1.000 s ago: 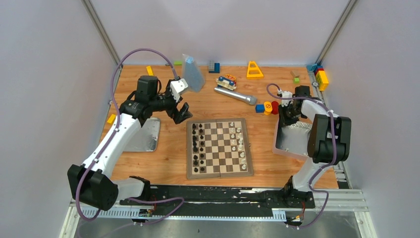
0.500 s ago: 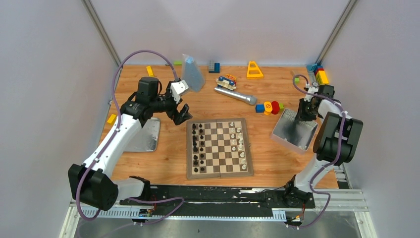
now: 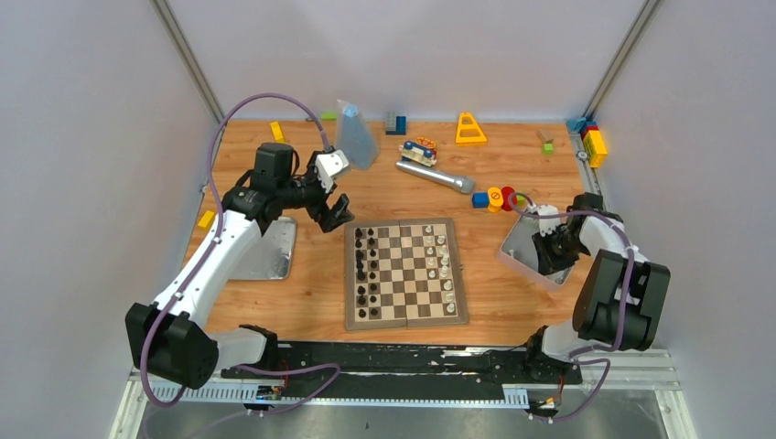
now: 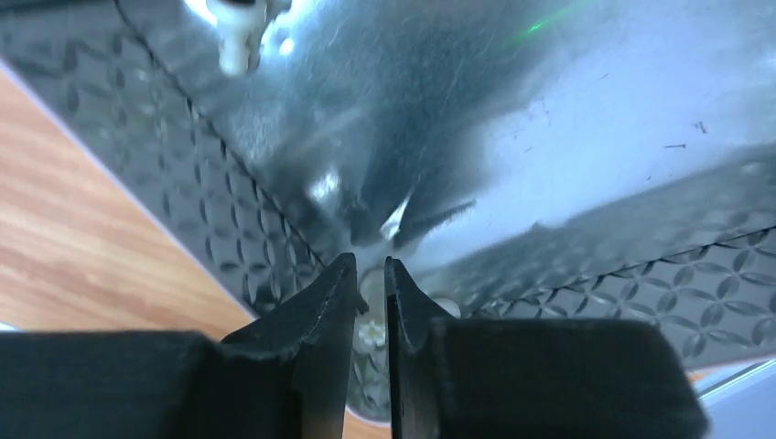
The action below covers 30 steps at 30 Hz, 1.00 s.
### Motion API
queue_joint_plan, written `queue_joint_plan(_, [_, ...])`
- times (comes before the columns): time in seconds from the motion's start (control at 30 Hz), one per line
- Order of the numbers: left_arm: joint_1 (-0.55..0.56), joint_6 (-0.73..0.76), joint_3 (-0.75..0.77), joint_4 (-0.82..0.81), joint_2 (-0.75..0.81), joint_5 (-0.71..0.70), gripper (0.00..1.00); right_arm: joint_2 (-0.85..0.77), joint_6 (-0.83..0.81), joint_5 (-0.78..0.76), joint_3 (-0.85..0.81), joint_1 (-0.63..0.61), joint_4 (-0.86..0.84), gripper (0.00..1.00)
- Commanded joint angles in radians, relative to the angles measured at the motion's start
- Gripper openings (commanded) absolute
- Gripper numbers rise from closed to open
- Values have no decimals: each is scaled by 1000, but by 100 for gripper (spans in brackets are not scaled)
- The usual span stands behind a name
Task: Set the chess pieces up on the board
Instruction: Adjust the storage box at the center of the board.
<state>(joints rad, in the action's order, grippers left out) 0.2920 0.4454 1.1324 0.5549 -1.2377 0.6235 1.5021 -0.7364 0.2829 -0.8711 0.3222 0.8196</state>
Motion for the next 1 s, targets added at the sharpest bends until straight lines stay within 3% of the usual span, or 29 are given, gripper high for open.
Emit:
queue_joint_plan(0.0, [-7,34,36,12,29,8,100,-101,-149,-8,50,-12,107,19])
queue_joint_plan(0.23, [-7,42,30,16,34,-3,100,-178,-115,108,88,-144,154,19])
queue_joint_plan(0.47, [-7,48,23,11,30,-12,100,-63,57,166,37,-367,50,19])
queue_joint_plan(0.67, [-7,53,22,11,19,-17,100,114,188,129,-102,-387,-80,18])
queue_joint_plan(0.97, [-7,52,44,13,-16,-19,100,207,285,-14,-239,-354,-195,18])
